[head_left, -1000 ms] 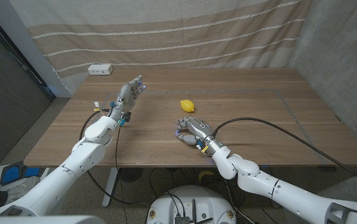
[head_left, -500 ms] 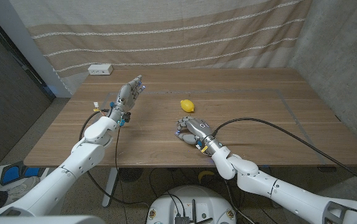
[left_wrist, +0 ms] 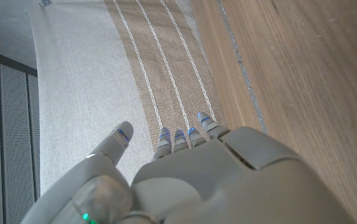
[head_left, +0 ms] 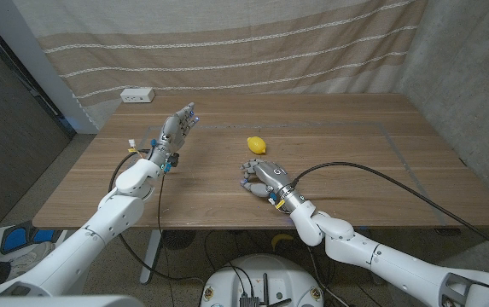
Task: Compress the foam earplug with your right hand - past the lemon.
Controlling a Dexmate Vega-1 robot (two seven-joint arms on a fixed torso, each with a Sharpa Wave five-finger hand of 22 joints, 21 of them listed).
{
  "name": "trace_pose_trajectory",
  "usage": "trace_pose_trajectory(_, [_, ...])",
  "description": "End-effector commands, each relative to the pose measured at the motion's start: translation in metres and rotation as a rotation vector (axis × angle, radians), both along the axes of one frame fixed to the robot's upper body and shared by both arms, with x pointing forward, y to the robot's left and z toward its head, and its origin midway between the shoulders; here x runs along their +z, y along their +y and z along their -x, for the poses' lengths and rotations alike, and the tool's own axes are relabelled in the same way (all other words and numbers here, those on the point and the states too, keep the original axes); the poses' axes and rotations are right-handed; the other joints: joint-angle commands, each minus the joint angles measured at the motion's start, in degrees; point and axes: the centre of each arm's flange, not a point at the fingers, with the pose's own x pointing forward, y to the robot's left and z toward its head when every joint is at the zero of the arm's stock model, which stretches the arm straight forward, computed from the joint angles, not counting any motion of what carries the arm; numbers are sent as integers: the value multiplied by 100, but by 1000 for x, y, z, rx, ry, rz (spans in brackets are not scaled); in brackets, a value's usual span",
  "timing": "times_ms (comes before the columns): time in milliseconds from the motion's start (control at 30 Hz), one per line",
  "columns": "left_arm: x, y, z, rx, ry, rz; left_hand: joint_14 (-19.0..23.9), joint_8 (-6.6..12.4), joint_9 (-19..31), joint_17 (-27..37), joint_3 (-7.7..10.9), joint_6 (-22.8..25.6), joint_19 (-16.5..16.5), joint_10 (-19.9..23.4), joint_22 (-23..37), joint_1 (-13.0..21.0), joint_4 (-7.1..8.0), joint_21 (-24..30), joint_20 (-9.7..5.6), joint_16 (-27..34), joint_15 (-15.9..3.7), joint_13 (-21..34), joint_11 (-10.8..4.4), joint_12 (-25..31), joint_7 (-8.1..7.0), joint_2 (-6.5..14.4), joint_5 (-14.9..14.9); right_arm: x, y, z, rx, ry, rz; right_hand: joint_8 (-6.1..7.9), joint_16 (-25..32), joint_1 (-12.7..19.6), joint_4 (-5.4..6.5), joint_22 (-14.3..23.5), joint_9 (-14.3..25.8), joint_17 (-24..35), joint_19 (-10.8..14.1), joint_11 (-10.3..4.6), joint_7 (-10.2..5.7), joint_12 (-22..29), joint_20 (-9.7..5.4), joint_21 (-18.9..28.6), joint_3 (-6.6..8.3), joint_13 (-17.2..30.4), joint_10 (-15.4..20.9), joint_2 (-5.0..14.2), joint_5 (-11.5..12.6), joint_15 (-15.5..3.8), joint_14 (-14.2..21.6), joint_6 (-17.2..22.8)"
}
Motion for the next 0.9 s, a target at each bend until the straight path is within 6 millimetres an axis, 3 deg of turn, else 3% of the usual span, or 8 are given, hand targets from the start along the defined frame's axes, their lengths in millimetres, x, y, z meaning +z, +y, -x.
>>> trace_pose_trajectory(33, [2, 0, -3, -1, -2, -2, -8, 9, 18, 6, -12, 23, 41, -11, 21, -49, -30, -9, -4, 3, -36, 28, -10, -2, -9, 298, 38, 10, -2, -3, 17, -57, -45, -30, -33, 48, 4, 19, -4, -4, 50, -1, -19, 21, -5, 33, 69, 3, 56, 15, 42, -975, 56, 36])
trace_pose_trajectory(900, [7, -7, -3, -7, -12, -10, -23, 6, 18, 4, -29, 9, 53, -22, 22, -65, -63, -65, 0, -5, -45, 28, -15, -4, -12, 272, 32, 38, -25, 2, -9, -167, -168, 3, -67, 65, 31, 22, 33, -15, 117, -8, -11, 3, 3, 56, 126, 19, 121, -8, 41, -991, 137, -4])
